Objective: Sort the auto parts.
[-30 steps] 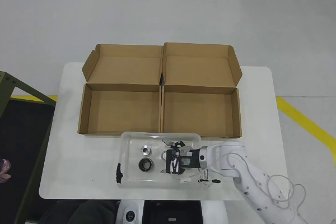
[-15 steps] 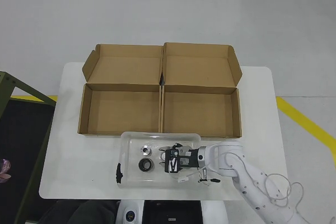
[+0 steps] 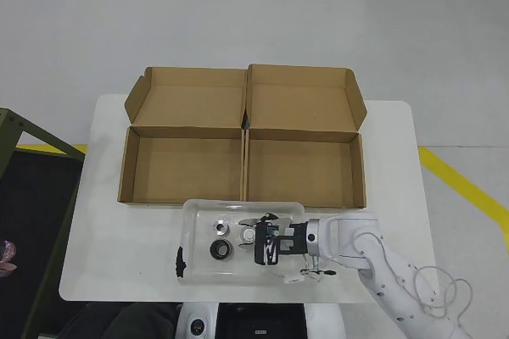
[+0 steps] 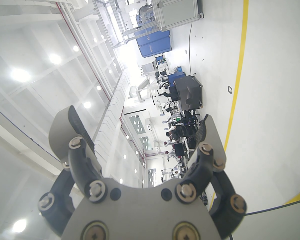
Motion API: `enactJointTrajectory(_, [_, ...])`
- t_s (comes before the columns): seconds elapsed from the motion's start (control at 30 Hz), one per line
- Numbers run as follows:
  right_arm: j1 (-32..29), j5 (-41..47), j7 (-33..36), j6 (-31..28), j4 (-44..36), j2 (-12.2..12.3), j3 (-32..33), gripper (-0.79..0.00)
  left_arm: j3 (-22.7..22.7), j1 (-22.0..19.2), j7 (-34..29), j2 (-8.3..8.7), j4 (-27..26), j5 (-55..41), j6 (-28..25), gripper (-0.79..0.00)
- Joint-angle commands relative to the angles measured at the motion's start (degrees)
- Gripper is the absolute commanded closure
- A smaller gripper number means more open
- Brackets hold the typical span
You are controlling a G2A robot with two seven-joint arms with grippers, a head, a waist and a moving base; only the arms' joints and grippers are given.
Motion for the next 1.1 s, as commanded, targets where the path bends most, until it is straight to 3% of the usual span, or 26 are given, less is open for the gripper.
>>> enactJointTrajectory(0.0, [-0.3, 0.4, -0.8, -0.3, -1.2, 0.2, 0.8, 0.000, 0.0, 0.0, 0.0, 0.00, 0.0, 0.0, 0.0, -0.785])
enactJointTrajectory(0.53, [-0.8, 3.7, -7.7, 2.1, -5.7, 1.1, 6.0, 0.000, 0.0, 0.0, 0.0, 0.00, 0.0, 0.0, 0.0, -0.785])
enactJointTrajectory(1.07, [-0.4, 6.6, -14.7, 7.3, 0.5, 1.4, 9.9, 0.000, 0.0, 0.0, 0.0, 0.00, 0.0, 0.0, 0.0, -0.785])
